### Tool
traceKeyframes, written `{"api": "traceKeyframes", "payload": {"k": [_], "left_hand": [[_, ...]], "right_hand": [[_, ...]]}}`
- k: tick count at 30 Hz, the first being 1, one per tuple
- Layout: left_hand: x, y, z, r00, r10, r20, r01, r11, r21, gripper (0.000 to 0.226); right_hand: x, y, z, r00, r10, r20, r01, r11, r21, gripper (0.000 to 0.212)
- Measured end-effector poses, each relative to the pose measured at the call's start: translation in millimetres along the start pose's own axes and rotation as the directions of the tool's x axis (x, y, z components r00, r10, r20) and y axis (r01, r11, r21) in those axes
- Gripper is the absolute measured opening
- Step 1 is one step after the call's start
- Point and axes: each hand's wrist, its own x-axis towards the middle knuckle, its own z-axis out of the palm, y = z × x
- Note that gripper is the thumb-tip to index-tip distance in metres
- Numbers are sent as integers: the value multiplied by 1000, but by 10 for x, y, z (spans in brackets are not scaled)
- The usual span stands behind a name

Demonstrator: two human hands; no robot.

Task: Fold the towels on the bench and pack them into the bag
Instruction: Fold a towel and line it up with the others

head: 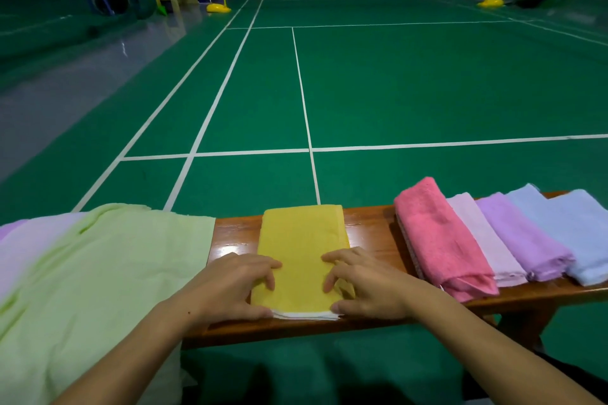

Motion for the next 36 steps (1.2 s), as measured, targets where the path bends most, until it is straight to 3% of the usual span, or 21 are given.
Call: {"api": "traceKeyframes", "payload": {"k": [4,8,13,17,21,25,28,31,36], "left_hand": [[12,24,8,999,-8,-42,9,1000,10,38],[31,14,50,995,-36,-88,37,999,9,22],[52,-32,60,986,-134,-100,111,972,-208,25],[70,-49,-16,982,-147,-117,80,890,-448,14],[29,11,-144,988,-145,-59,67,734,-676,11],[-48,44,-201,994,-94,60,108,675,-730,13],[-83,71,-226,992,-80,102,130,628,-768,12],[-112,125,-268,992,-115,51,110,589,-801,15],[-80,205,-278,985,-160,63,119,376,-919,51]], "right_hand": [[-10,7,40,998,-48,31,50,995,-90,52],[22,24,125,991,-75,-108,51,976,-210,45],[85,27,193,968,-99,-233,37,965,-259,33],[115,-15,127,970,-53,-235,31,995,-96,34],[72,-149,-70,981,85,-177,-56,985,164,35],[-7,-164,-162,988,112,-105,-71,940,333,32],[-17,-194,-209,989,142,-30,-108,857,503,33],[-16,-116,-207,985,153,74,-161,702,694,25],[0,-13,-181,951,259,167,-244,305,920,21]]}}
